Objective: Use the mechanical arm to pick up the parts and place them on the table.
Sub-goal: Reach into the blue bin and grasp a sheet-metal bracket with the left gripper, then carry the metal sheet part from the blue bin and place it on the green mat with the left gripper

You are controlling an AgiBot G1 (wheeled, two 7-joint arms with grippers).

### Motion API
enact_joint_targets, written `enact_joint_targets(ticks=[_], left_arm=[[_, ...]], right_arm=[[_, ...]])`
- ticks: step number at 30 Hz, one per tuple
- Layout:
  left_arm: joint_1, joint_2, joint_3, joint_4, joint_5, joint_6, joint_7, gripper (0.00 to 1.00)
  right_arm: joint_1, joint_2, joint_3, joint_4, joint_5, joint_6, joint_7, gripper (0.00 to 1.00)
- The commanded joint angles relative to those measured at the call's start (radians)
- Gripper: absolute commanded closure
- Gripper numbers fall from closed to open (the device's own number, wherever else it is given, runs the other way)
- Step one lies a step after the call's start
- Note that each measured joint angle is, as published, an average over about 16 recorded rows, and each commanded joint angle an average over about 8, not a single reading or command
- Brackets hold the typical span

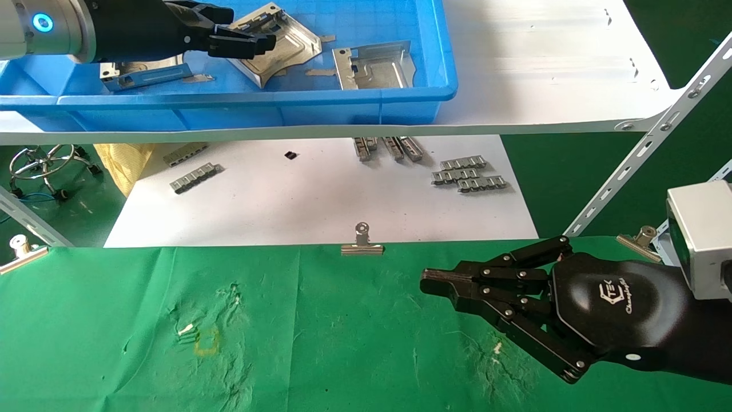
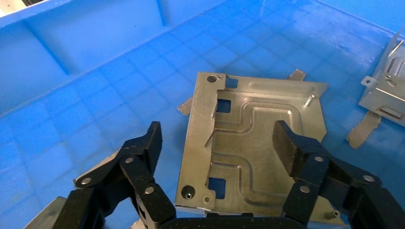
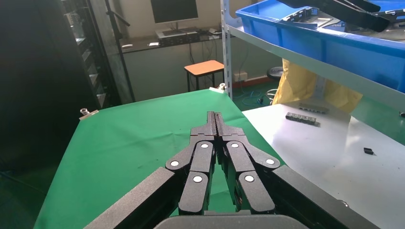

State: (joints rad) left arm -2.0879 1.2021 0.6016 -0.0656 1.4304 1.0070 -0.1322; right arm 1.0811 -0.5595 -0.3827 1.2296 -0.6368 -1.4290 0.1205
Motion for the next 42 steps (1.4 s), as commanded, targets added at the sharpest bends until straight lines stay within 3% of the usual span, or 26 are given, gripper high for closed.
enact_joint_targets(ticks=[1,20,22,27,30,35,42], left_arm=[[-0.003,0.001,0.0,0.007,0.0,0.005,0.007,1.0],[-0.019,0.006,-0.004,0.044,-0.005,-0.002,0.04,1.0],[-0.022,0.005,-0.005,0.045,-0.007,-0.001,0.042,1.0],[-0.034,-0.005,-0.015,0.04,-0.022,0.023,0.051,1.0],[-0.045,-0.016,-0.028,0.029,-0.041,0.067,0.063,1.0],[-0.06,-0.048,-0.06,-0.007,-0.091,0.218,0.111,1.0],[-0.052,-0.11,-0.095,-0.069,-0.156,0.506,0.254,1.0]], right_arm=[[0.0,0.0,0.0,0.0,0.0,0.0,0.0,1.0],[0.0,0.0,0.0,0.0,0.0,0.0,0.0,0.98],[0.0,0.0,0.0,0.0,0.0,0.0,0.0,0.89],[0.0,0.0,0.0,0.0,0.0,0.0,0.0,0.3],[0.0,0.0,0.0,0.0,0.0,0.0,0.0,0.02],[0.0,0.0,0.0,0.0,0.0,0.0,0.0,0.0],[0.0,0.0,0.0,0.0,0.0,0.0,0.0,0.0]])
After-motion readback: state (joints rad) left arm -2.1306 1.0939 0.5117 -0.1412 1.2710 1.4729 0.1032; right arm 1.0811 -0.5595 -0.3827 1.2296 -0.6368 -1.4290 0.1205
